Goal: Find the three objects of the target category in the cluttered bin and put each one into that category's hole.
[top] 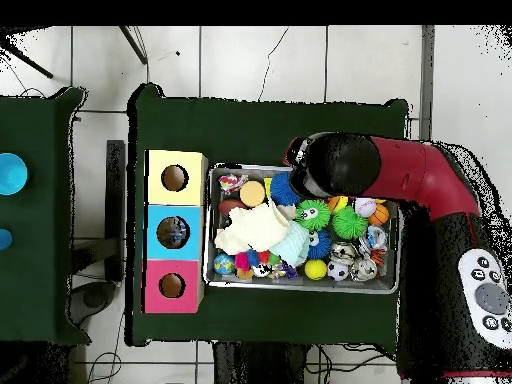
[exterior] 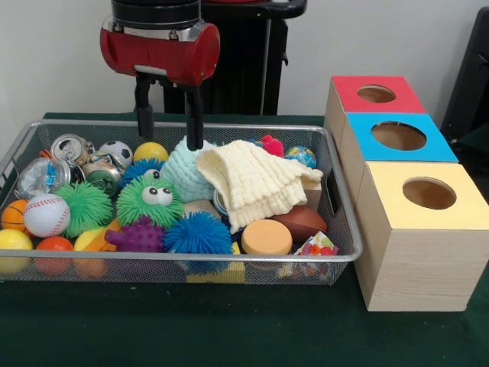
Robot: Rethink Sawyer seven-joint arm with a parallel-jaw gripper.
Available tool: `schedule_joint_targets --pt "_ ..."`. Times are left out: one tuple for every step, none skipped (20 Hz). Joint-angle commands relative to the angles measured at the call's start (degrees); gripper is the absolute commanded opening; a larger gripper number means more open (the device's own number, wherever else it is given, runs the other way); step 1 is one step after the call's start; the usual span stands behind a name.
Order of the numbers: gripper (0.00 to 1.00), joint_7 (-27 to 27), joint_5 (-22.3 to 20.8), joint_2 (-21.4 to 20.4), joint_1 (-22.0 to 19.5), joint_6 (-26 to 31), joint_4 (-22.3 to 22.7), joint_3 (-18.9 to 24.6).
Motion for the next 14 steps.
schedule_joint_targets --pt "1.00 -18.99 -0.40 -0.53 -6.66 -5.96 7.01 9.98" --pt "1.00 -16.37 -2.65 -2.92 -1.22 13.46 0.97 2.24" --pt "1.00 -33.70 -2.04 -4.85 -8.93 4.57 8.34 11.96" --pt "1.00 -32.06 -2.58 -5.35 -8.84 1.64 9.18 11.54" --pt "1.00 -31.90 -1.35 -4.75 -10.48 1.03 10.02 13.56" --pt "1.00 -31.58 -1.78 -4.61 -10.79 1.19 10.00 14.11" --pt "1.00 -31.27 -2.21 -4.50 -11.10 1.32 10.01 14.66" --pt "1.00 -31.03 -2.52 -4.43 -11.32 1.45 10.01 15.04" --pt "1.00 -30.77 -2.83 -4.42 -11.56 1.58 10.05 15.49" --pt "1.00 -30.56 -3.07 -4.41 -11.74 1.69 10.10 15.80" --pt "1.00 -30.41 -3.27 -4.36 -11.87 1.72 10.10 16.04" --pt "1.00 -30.30 -3.41 -4.35 -11.99 1.74 10.15 16.22" --pt "1.00 -30.21 -3.51 -4.31 -12.05 1.78 10.13 16.35" --pt "1.00 -30.17 -3.57 -4.32 -12.10 1.79 10.15 16.43"
